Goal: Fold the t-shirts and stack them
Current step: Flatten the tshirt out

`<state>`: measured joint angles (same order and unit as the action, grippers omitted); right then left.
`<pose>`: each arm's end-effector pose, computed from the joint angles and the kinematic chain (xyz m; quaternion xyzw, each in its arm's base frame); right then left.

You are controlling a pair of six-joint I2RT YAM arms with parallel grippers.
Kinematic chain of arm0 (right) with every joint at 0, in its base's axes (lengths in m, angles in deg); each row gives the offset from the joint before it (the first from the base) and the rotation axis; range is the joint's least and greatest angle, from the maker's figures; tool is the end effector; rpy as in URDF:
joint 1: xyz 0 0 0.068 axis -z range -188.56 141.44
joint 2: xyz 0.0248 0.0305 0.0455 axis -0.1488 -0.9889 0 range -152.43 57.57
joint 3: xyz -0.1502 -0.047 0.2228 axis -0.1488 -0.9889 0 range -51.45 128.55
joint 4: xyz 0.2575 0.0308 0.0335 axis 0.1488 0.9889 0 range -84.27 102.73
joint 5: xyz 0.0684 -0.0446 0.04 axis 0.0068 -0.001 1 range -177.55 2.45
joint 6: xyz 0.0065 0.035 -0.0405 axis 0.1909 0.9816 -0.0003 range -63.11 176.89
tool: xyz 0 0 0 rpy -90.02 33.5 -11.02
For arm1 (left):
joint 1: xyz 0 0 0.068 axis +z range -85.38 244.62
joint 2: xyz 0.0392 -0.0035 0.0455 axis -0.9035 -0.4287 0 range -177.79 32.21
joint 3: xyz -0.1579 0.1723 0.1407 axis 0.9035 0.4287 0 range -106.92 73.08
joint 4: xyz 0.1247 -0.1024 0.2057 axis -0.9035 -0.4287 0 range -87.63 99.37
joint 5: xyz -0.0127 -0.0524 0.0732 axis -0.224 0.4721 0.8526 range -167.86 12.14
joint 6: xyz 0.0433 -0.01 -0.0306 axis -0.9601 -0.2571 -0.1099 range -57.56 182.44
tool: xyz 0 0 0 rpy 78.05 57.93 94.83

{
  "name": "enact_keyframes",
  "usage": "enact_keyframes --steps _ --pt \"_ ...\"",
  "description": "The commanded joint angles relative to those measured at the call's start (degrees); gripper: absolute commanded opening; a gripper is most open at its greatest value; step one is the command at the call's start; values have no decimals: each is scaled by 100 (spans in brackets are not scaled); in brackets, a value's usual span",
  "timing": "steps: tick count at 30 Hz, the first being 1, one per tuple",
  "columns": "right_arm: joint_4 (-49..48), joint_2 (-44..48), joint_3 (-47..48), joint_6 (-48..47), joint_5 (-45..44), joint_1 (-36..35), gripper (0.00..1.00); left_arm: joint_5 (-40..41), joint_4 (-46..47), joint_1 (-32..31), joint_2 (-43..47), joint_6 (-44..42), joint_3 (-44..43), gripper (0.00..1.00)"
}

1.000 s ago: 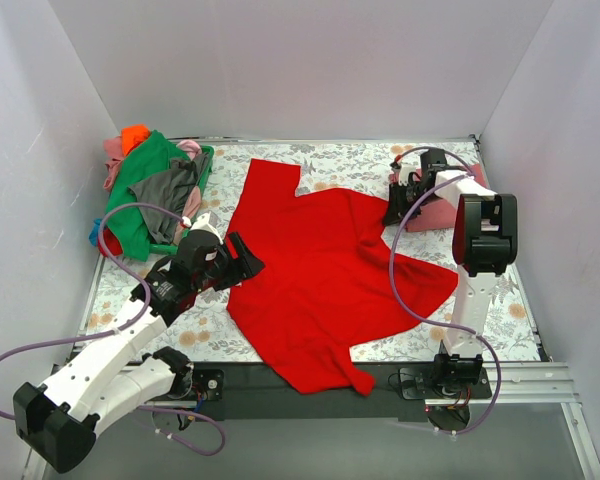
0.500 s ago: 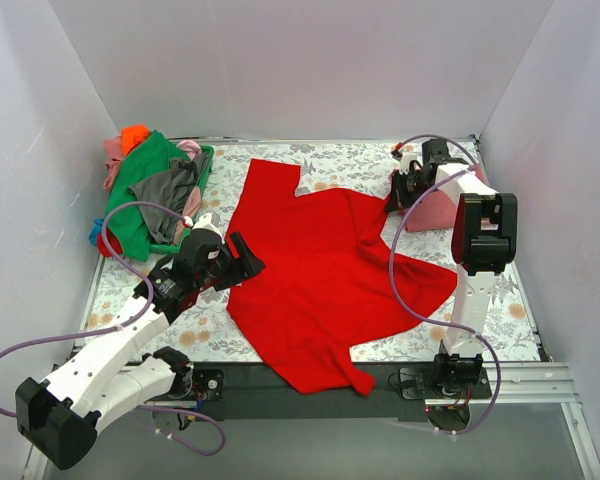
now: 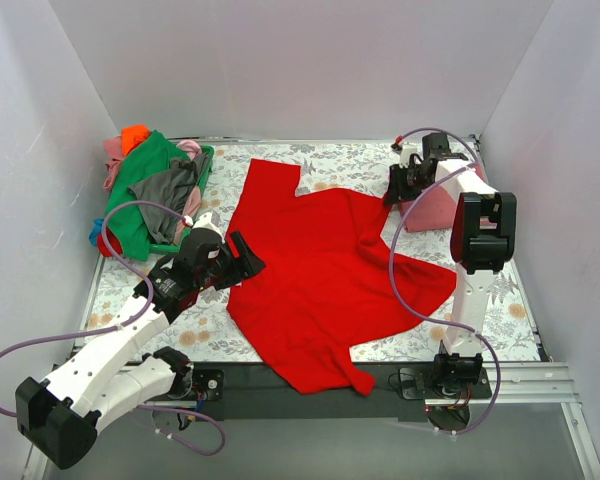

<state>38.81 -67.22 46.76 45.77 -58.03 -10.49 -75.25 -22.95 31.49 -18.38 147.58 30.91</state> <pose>0.4688 0.0333 0.1837 -0.1723 0.9197 0.2248 0.2719 0.1571 -0.1007 0.2695 -0.4070 0.8126 -0.3470 0.2315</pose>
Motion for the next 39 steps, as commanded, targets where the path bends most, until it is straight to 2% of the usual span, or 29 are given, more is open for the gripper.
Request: enact_keyframes --steps 1,12,24,25,29,30,33,34,39 --pt "5 -221 391 -110 37 -105 29 152 32 -1 -4 -68 -204 66" --pt "216 -599 805 -330 -86 -641 29 187 -20 -1 -12 -24 -212 66" --pt "208 166 682 -356 63 -202 31 196 -29 -10 93 -7 -169 66" --pt "208 157 690 -348 54 -176 36 187 -29 -1 102 -7 -168 66" --pt "216 -9 804 -330 -25 -105 38 187 -29 -1 119 -7 -160 66" --pt "234 -45 857 -347 -60 -97 43 187 -38 -10 128 -7 -151 66" --pt "295 -221 1050 -374 -113 -105 44 205 -55 -1 119 -7 -168 66" --pt "304 -273 1103 -383 -122 -105 48 205 -47 -10 111 -7 -168 66" --pt "436 -660 1507 -409 -131 -97 48 205 -38 -10 32 -15 -186 66"
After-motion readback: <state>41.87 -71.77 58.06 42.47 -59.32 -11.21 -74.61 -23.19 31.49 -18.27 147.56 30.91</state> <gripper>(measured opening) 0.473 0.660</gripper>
